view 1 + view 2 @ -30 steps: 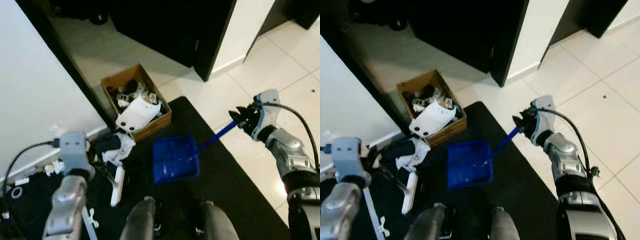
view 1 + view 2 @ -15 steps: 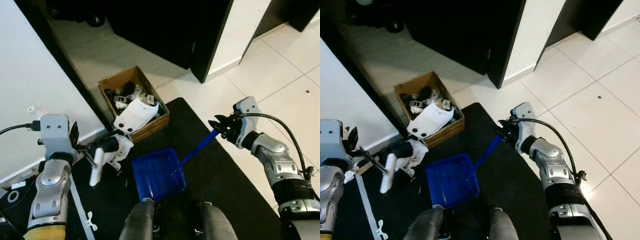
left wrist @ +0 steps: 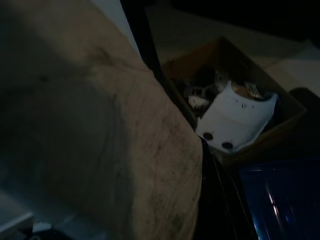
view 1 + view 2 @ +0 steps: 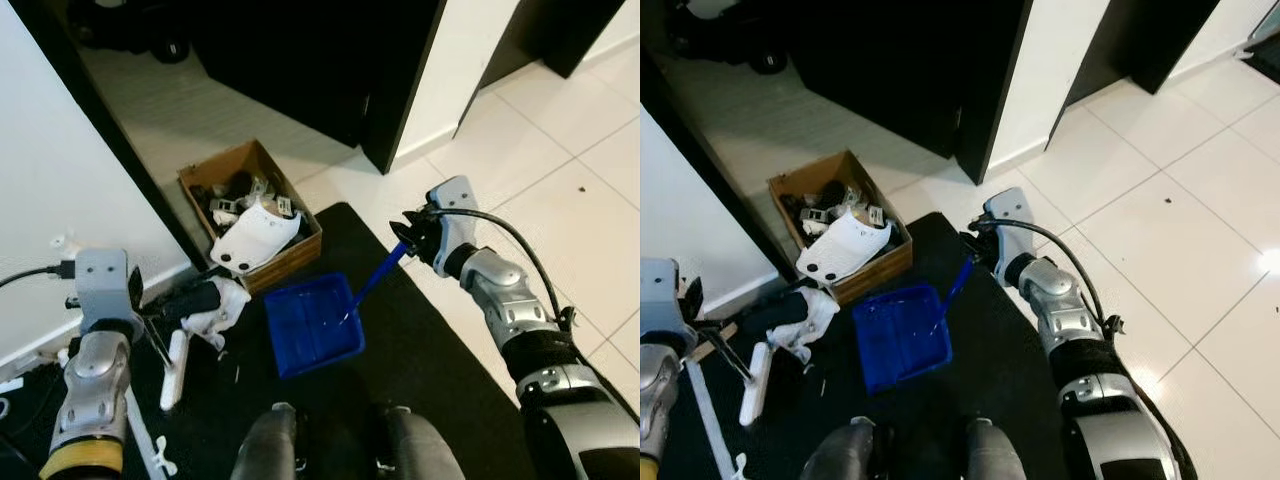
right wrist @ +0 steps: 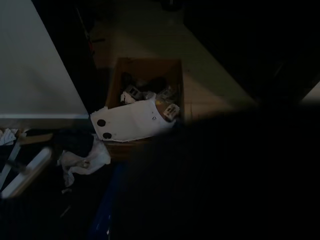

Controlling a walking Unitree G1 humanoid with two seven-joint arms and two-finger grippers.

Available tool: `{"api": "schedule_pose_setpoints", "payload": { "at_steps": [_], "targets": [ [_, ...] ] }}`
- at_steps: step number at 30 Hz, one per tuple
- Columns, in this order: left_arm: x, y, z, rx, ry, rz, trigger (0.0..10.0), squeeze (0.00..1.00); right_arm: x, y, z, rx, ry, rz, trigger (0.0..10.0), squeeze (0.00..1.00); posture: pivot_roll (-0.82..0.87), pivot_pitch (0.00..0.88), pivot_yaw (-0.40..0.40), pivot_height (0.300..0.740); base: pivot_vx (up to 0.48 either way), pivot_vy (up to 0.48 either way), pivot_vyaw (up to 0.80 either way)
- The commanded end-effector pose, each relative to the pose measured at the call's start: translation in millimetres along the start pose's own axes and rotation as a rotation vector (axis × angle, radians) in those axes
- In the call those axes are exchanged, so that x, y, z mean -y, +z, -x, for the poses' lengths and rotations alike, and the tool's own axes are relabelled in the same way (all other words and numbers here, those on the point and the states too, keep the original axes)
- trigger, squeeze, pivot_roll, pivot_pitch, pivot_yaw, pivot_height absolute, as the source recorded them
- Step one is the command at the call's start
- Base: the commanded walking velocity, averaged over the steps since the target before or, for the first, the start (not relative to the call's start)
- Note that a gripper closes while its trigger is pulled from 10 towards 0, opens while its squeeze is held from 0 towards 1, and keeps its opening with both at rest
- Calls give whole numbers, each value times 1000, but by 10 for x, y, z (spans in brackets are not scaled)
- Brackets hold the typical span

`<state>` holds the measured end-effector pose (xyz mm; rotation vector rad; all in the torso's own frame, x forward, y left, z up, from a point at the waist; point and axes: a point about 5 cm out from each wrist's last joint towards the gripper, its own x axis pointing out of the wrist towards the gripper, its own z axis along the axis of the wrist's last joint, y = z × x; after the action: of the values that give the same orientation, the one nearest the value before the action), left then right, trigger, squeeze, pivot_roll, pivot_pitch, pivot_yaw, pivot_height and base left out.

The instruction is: Sweep floor

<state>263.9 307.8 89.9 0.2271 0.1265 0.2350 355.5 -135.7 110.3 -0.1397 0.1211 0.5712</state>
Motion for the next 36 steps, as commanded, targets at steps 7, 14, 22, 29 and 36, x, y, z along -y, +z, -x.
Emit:
{"api": "schedule_pose_setpoints", "payload": {
  "at_steps": [7,14,22,29,36],
  "targets": [
    [-157,-61,-114,-32,55,-70,10000,0,-100,-350,21,-154,-13,5,10000,0,91,189,-45,740,0,0,0],
    [-2,-189,-139,-82,8,-41,10000,0,-109,-431,26,-170,-89,-5,10000,0,83,200,-22,740,0,0,0],
    [155,-243,-168,-91,-5,113,10000,0,-95,-328,6,-78,-88,53,10000,0,94,200,-21,740,0,0,0],
    [195,-280,-211,-117,45,201,10000,0,-113,-153,-84,-32,-31,158,10000,0,97,200,-38,740,0,0,0],
    [547,-344,-201,-153,-70,304,10000,0,-336,-254,-127,-66,82,165,10000,0,94,207,-40,740,0,0,0]
  ]
}}
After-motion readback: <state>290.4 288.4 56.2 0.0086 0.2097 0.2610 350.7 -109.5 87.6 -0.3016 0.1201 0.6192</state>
